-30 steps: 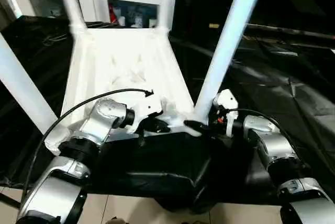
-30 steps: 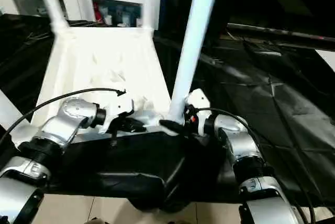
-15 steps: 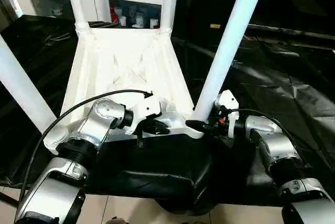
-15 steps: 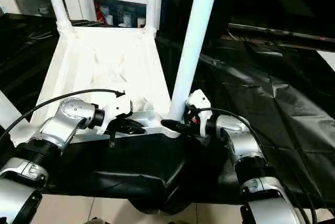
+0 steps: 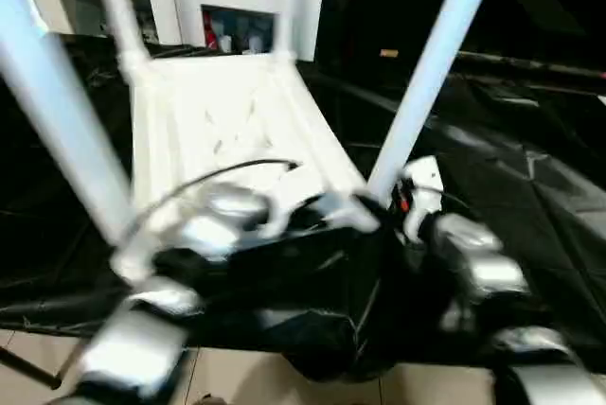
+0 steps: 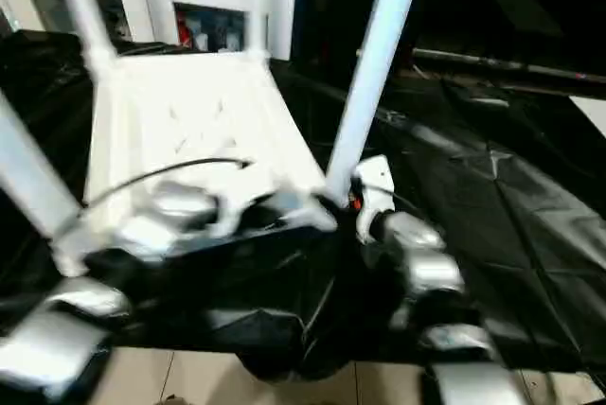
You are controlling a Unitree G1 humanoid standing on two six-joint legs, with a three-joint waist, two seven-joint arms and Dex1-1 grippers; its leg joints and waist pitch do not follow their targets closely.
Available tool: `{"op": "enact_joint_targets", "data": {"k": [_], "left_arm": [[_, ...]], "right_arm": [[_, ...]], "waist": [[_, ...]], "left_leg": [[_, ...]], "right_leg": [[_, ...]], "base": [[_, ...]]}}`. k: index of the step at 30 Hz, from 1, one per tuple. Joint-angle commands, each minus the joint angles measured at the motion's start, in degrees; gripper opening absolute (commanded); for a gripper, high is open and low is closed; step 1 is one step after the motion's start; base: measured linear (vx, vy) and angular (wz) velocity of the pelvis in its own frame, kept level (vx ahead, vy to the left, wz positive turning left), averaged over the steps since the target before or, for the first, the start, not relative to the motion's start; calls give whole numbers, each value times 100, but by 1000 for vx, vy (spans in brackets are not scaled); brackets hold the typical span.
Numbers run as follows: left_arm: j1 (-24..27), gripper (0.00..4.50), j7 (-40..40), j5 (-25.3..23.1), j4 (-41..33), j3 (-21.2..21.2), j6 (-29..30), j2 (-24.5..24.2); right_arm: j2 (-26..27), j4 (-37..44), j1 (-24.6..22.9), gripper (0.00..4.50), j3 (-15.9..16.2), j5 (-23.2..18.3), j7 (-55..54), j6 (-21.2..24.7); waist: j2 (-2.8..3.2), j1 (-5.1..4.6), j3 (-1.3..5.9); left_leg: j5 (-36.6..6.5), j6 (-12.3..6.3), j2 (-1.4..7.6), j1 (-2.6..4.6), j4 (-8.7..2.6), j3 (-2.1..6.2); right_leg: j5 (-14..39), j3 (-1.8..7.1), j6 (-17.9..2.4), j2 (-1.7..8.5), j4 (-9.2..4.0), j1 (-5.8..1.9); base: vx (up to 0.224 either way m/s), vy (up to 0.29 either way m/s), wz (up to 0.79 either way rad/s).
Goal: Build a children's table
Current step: Rotate leg to tighten
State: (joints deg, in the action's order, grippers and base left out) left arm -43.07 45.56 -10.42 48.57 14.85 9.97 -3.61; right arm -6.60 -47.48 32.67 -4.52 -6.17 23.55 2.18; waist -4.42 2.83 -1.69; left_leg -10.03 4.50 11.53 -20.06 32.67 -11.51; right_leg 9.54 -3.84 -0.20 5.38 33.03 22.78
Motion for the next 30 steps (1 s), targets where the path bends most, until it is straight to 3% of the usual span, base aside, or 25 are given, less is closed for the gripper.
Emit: {"op": "enact_joint_targets", "data": {"k": [1, 2, 4, 6, 11, 16, 20, 26, 30], "left_arm": [[80, 0, -624, 106, 163, -20, 21, 464], [78, 0, -593, 86, 159, 24, -7, 511], [72, 0, -558, 67, 169, 56, -45, 541], [71, 0, -499, 36, 194, 78, -117, 511], [133, 0, -118, 57, 141, 77, -368, 208], [323, 0, 851, 176, -158, 132, -609, -371], [519, 0, 1921, 413, -474, 207, -839, -828], [641, 0, 2756, 572, -703, 252, -804, -1247], [664, 0, 2890, 613, -759, 223, -784, -1358]], "right_arm": [[549, -291, -24, 257, 405, 157, -76, 154], [612, -291, 22, 257, 456, 224, -92, 36], [672, -280, 59, 326, 473, 263, -79, -75], [749, -242, 99, 333, 376, 139, 59, -151], [506, -24, 25, 384, 461, -29, 753, -225], [-264, 505, -266, 384, 740, -104, 2306, -182], [-772, 825, -410, 384, 810, -258, 3227, -35], [-1167, 1018, -506, 384, 1007, -190, 3940, -46], [-1118, 968, -478, 360, 1018, -157, 3945, -84]], "waist": [[-43, -62, 217], [-35, -68, 228], [-48, -64, 229], [-15, -65, 232], [-24, -81, 229], [-48, -39, 232], [-17, -47, 248], [42, -40, 262], [34, -27, 258]], "left_leg": [[-2023, -119, 162, 71, -390, 126], [-2023, -142, 156, 55, -390, 127], [-1998, -191, 153, 42, -388, 123], [-1977, -213, 153, 28, -398, 127], [-2050, -254, 160, 10, -410, 135], [-1843, -429, 176, -31, -408, 130], [-1589, -434, 204, -54, -420, 123], [-1329, -461, 233, -9, -396, 81], [-1436, -347, 237, 3, -402, 75]], "right_leg": [[3190, 177, -473, 304, -562, -69], [3159, 178, -446, 301, -568, -73], [3126, 179, -425, 300, -565, -78], [3052, 180, -447, 295, -558, -86], [3023, 176, -488, 297, -554, -98], [2812, 190, -570, 313, -529, -152], [2337, 200, -790, 298, -454, -184], [1380, 215, -1262, 280, -335, -181], [1308, 219, -1331, 277, -305, -187]], "base": [[0, 0, 0], [0, 0, 0], [0, 0, 0], [0, 0, 0], [0, 0, 0], [0, 0, 0], [0, 0, 0], [0, 0, 0], [0, 0, 0]]}}
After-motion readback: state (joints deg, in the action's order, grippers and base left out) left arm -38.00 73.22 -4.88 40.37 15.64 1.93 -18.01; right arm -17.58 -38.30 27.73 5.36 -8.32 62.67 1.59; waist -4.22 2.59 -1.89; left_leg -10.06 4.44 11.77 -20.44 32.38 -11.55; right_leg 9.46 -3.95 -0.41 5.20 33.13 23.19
